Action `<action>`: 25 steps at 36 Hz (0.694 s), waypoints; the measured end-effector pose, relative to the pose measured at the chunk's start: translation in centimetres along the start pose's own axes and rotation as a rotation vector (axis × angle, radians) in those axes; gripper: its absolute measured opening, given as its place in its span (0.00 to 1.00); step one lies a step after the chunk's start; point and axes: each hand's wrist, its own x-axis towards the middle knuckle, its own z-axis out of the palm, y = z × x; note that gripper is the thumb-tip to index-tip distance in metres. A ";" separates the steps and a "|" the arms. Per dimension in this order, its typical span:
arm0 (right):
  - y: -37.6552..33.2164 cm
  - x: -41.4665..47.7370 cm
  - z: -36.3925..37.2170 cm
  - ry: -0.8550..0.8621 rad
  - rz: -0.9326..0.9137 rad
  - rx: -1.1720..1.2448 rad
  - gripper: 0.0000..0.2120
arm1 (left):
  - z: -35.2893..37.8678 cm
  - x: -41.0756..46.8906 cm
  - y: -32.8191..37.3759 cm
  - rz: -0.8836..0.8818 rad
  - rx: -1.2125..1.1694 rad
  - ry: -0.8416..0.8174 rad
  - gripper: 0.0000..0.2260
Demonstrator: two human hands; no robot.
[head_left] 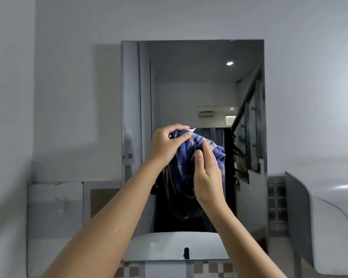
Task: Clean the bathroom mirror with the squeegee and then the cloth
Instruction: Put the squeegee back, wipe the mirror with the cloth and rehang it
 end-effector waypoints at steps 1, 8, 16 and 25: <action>0.0 0.9 0.9 -0.018 -0.019 -0.040 0.23 | -0.4 1.1 0.2 -0.006 -0.019 0.004 0.06; -0.7 7.7 5.1 -0.046 -0.211 -0.279 0.27 | -3.6 6.9 2.2 0.052 -0.064 -0.018 0.06; -4.9 15.5 7.7 0.037 -0.387 -0.483 0.28 | -8.0 8.1 0.9 0.054 -0.207 0.214 0.14; -8.2 20.7 8.3 -0.025 -0.493 -0.875 0.38 | -7.1 3.2 -8.6 0.343 0.790 0.067 0.28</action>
